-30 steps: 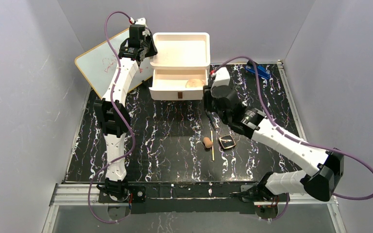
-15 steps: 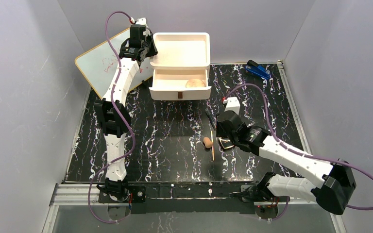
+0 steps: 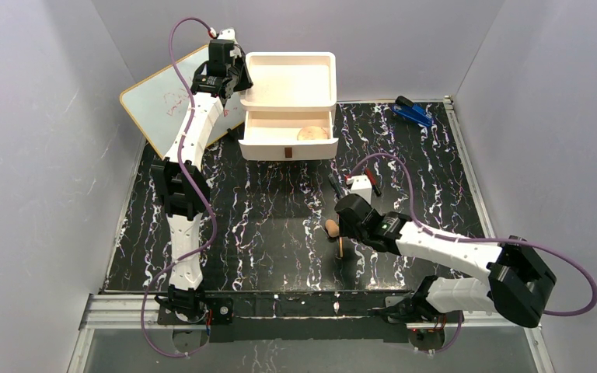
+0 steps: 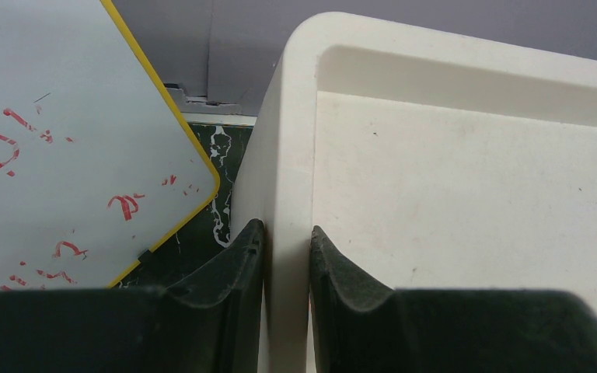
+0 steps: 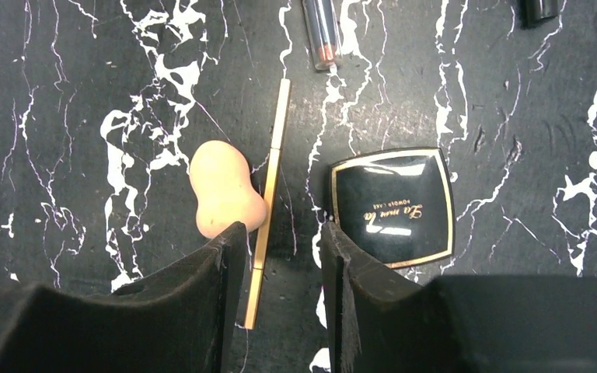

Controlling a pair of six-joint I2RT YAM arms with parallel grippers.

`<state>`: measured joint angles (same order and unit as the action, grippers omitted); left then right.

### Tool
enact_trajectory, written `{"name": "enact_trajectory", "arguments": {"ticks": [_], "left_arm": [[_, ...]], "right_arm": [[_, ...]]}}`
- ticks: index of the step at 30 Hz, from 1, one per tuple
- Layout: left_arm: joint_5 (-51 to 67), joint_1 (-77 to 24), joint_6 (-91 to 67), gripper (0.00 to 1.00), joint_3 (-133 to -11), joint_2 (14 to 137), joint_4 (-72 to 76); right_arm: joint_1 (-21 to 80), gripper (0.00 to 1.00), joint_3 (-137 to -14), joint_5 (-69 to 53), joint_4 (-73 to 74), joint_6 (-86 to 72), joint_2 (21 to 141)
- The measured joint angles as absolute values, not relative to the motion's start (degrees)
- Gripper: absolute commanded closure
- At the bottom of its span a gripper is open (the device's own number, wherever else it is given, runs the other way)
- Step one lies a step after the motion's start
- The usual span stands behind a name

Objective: Organize the makeup

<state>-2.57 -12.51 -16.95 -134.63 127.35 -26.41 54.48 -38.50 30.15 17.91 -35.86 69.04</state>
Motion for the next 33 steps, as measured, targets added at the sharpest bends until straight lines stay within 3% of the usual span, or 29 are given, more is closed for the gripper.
{"name": "enact_trajectory", "arguments": {"ticks": [8, 19, 33], "left_arm": [[-2.6, -12.5, -16.8, 1.00, -134.6, 127.3, -26.4], [-2.6, -12.6, -16.7, 1.00, -134.6, 127.3, -26.4], [-2.8, -12.7, -16.5, 1.00, -134.6, 127.3, -26.3]], "right_arm": [[53.5, 0.41, -38.5, 30.2, 15.8, -35.8, 72.5], [39.0, 0.23, -36.1, 21.8, 14.5, -30.0, 67.6], [36.5, 0.23, -38.8, 9.4, 8.5, -25.6, 81.7]]}}
